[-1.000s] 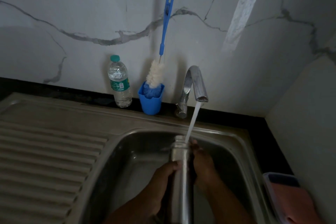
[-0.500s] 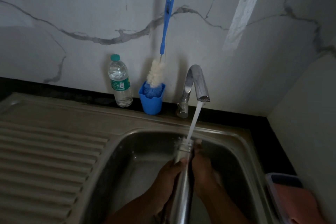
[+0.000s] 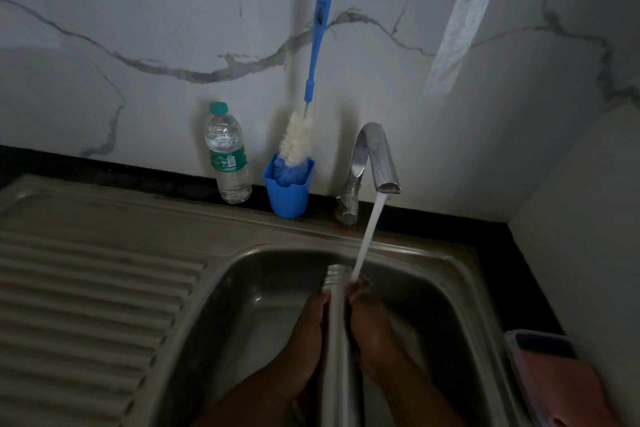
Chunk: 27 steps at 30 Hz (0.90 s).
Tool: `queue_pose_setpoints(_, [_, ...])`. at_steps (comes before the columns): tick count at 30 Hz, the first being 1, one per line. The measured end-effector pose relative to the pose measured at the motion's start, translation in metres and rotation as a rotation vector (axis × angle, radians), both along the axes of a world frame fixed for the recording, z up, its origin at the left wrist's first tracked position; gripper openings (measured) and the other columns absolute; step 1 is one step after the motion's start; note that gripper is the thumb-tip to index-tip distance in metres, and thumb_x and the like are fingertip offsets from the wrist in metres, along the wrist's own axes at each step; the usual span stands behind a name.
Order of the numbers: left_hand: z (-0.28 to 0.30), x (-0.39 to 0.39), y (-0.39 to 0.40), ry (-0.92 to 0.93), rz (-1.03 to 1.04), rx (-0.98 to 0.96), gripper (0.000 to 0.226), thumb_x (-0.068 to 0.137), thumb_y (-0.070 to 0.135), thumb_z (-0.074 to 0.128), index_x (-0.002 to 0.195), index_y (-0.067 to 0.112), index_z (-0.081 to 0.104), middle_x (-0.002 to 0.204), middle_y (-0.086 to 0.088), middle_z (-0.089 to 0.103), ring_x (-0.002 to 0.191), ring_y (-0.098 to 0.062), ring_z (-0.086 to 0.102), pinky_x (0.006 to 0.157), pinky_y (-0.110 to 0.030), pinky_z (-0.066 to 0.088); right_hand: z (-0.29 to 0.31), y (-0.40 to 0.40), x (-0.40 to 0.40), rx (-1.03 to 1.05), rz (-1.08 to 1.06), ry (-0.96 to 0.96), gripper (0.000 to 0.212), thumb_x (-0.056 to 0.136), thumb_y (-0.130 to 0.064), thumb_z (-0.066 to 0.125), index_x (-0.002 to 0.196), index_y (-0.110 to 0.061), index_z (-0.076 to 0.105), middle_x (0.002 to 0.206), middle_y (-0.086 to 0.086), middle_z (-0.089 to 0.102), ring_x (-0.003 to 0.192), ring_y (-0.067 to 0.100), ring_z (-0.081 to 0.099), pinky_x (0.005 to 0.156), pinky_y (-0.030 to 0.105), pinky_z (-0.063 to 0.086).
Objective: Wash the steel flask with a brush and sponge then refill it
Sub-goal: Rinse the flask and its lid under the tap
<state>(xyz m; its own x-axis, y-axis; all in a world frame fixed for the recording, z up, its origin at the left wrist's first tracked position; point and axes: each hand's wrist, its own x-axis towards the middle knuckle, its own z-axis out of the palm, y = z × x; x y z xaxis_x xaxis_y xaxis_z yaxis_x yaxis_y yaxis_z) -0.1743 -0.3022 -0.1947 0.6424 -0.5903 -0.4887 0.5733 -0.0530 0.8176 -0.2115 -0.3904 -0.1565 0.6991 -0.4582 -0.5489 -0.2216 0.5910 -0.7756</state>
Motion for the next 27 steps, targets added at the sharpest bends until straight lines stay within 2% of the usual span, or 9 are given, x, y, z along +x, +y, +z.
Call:
queue_pose_setpoints(6, [0.000, 0.000, -0.009, 0.091, 0.046, 0.097, 0.085, 0.059, 0.060, 0.084, 0.122, 0.012, 0.054, 0.111, -0.018, 0.068, 0.090, -0.029, 0.072, 0.066, -0.035, 0.059, -0.001, -0.013, -0.005, -0.047, -0.012, 0.061, 0.017, 0.092, -0.016, 0.054, 0.081, -0.008, 0.064, 0.076, 0.014, 0.066, 0.078, 0.030, 0.060, 0.082, 0.042, 0.050])
queue_pose_setpoints(8, [-0.002, 0.001, -0.011, 0.110, 0.040, 0.124, 0.086, 0.053, 0.061, 0.085, 0.118, 0.010, 0.061, 0.105, -0.018, 0.071, 0.090, -0.031, 0.072, 0.073, -0.039, 0.060, 0.001, -0.011, -0.007, -0.009, 0.029, 0.069, 0.019, 0.088, -0.021, 0.057, 0.087, -0.003, 0.062, 0.083, 0.018, 0.063, 0.082, 0.030, 0.060, 0.079, 0.034, 0.054])
queue_pose_setpoints(10, [0.000, 0.006, -0.011, 0.183, 0.088, 0.064, 0.069, 0.068, 0.058, 0.076, 0.114, 0.007, 0.069, 0.098, -0.018, 0.073, 0.090, -0.031, 0.072, 0.080, -0.038, 0.058, -0.008, 0.000, -0.010, -0.200, 0.051, 0.022, 0.023, 0.096, -0.024, 0.051, 0.107, -0.008, 0.064, 0.098, 0.018, 0.067, 0.089, 0.027, 0.065, 0.078, 0.030, 0.057])
queue_pose_setpoints(13, [0.016, 0.023, -0.013, 0.350, 0.158, -0.023, 0.047, 0.094, 0.039, 0.055, 0.123, 0.002, 0.060, 0.089, -0.019, 0.065, 0.079, -0.029, 0.064, 0.063, -0.030, 0.054, -0.041, 0.022, -0.036, -0.628, 0.381, 0.131, 0.054, 0.092, -0.034, 0.056, 0.141, -0.038, 0.035, 0.143, -0.009, 0.043, 0.127, 0.005, 0.044, 0.108, 0.034, 0.039])
queue_pose_setpoints(16, [0.031, 0.033, -0.008, 0.374, 0.237, 0.018, 0.038, 0.089, 0.047, 0.062, 0.107, 0.014, 0.058, 0.100, -0.020, 0.060, 0.091, -0.033, 0.060, 0.076, -0.039, 0.050, -0.095, 0.006, -0.072, -0.805, 0.502, 0.260, 0.087, 0.067, -0.042, 0.083, 0.132, -0.057, 0.027, 0.146, 0.009, 0.034, 0.123, -0.003, 0.040, 0.088, 0.033, 0.044])
queue_pose_setpoints(19, [0.035, 0.029, -0.004, 0.483, 0.296, -0.097, 0.050, 0.073, 0.051, 0.074, 0.103, 0.016, 0.055, 0.110, -0.024, 0.061, 0.101, -0.040, 0.060, 0.090, -0.051, 0.050, -0.010, 0.005, -0.057, -0.737, 0.382, 0.398, 0.013, 0.087, -0.039, 0.065, 0.098, -0.037, 0.058, 0.101, -0.009, 0.059, 0.096, 0.012, 0.058, 0.085, 0.028, 0.043])
queue_pose_setpoints(21, [0.033, 0.024, -0.004, 0.527, 0.325, -0.229, 0.055, 0.072, 0.044, 0.077, 0.114, 0.017, 0.053, 0.116, -0.026, 0.059, 0.105, -0.043, 0.059, 0.091, -0.057, 0.050, 0.008, -0.013, -0.071, -0.730, 0.263, 0.237, 0.041, 0.065, -0.030, 0.084, 0.096, -0.031, 0.057, 0.105, -0.006, 0.061, 0.105, 0.021, 0.059, 0.091, 0.033, 0.046])
queue_pose_setpoints(24, [0.028, 0.018, 0.001, 0.518, 0.277, -0.350, 0.058, 0.079, 0.039, 0.072, 0.126, 0.016, 0.049, 0.123, -0.027, 0.057, 0.111, -0.047, 0.058, 0.093, -0.061, 0.048, 0.005, -0.038, -0.092, -0.646, 0.152, 0.064, 0.121, 0.003, -0.033, 0.088, 0.119, -0.017, 0.054, 0.106, -0.009, 0.058, 0.095, 0.011, 0.059, 0.070, 0.027, 0.054])
queue_pose_setpoints(27, [0.019, 0.016, 0.002, 0.614, 0.204, -0.312, 0.069, 0.074, 0.043, 0.076, 0.129, 0.008, 0.053, 0.118, -0.029, 0.065, 0.105, -0.045, 0.065, 0.089, -0.058, 0.052, 0.020, -0.056, -0.088, -0.489, 0.035, -0.111, 0.101, 0.026, -0.020, 0.093, 0.119, -0.017, 0.056, 0.113, 0.001, 0.063, 0.101, 0.019, 0.061, 0.070, 0.030, 0.058])
